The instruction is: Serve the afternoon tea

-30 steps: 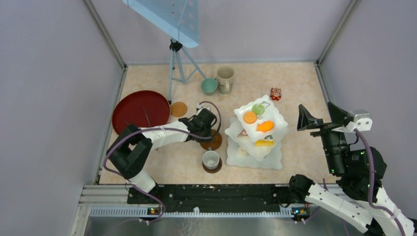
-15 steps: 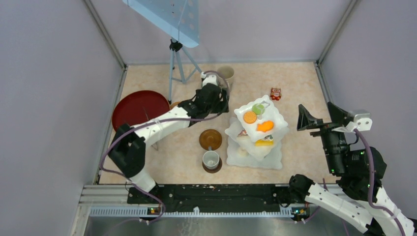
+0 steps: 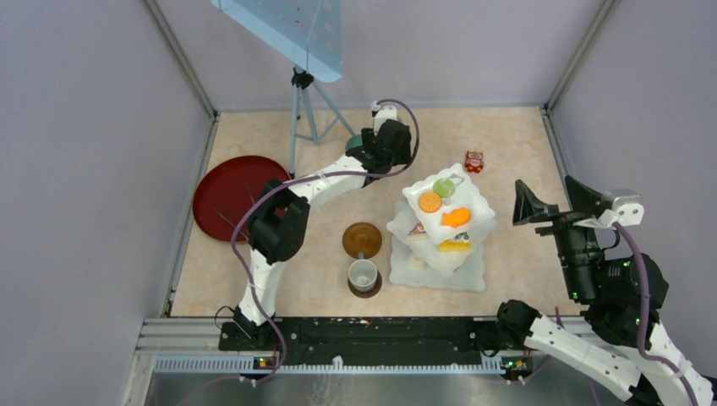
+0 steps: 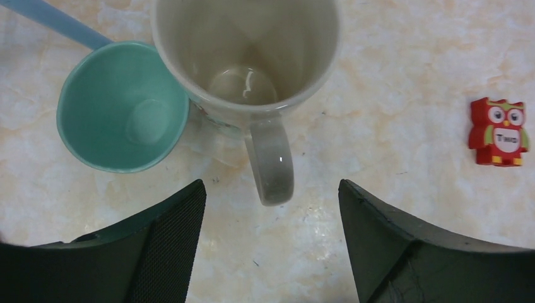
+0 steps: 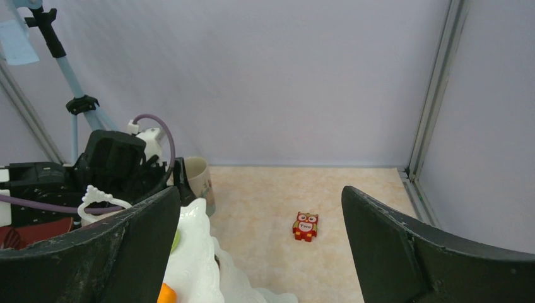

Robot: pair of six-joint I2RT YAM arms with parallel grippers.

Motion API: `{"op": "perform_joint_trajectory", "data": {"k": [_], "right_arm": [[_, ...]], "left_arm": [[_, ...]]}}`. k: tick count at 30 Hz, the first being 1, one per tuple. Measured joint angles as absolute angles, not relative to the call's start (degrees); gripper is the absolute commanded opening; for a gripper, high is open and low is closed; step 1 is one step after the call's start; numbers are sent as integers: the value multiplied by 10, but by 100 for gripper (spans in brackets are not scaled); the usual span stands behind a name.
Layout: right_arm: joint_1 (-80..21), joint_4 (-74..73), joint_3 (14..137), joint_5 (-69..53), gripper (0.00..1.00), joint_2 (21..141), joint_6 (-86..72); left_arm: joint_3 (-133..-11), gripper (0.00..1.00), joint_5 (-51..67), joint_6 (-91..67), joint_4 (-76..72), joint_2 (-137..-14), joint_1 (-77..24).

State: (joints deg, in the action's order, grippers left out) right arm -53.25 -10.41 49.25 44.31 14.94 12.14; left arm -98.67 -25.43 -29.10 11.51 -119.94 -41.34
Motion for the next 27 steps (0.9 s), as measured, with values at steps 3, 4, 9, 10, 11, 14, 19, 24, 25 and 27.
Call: {"op": "perform_joint_trajectory", "data": {"k": [3, 4, 9, 10, 11, 14, 19, 24, 25, 27], "right_arm": [[-533, -105, 493, 443, 96, 149, 121], [-533, -105, 493, 443, 96, 149, 121], [-533, -105, 493, 443, 96, 149, 121], [-533, -106, 493, 443, 96, 149, 121], [-533, -106, 493, 443, 96, 149, 121], [-533, -109, 493, 443, 96, 148, 118], [-533, -110, 493, 443, 96, 147, 116], [-533, -110, 493, 442, 96, 147, 113], [-533, -110, 493, 442, 96, 147, 113], [-533, -112, 496, 441, 96, 147, 113]], "left_arm": [[-1002, 70, -261, -284, 116, -1225, -411], [-1006, 67, -263, -284, 115, -1235, -411], [-1051, 51, -279, -272, 117, -1275, -410], [-1059, 48, -282, -270, 117, -1281, -410], [-1071, 46, -285, -266, 120, -1290, -410], [-1102, 40, -295, -258, 132, -1308, -409], [-1130, 20, -305, -251, 151, -1323, -409], [-1149, 0, -287, -240, 168, -1328, -406], [-1154, 0, -284, -235, 172, -1328, -405], [-1160, 0, -280, -224, 172, -1328, -404]]}}
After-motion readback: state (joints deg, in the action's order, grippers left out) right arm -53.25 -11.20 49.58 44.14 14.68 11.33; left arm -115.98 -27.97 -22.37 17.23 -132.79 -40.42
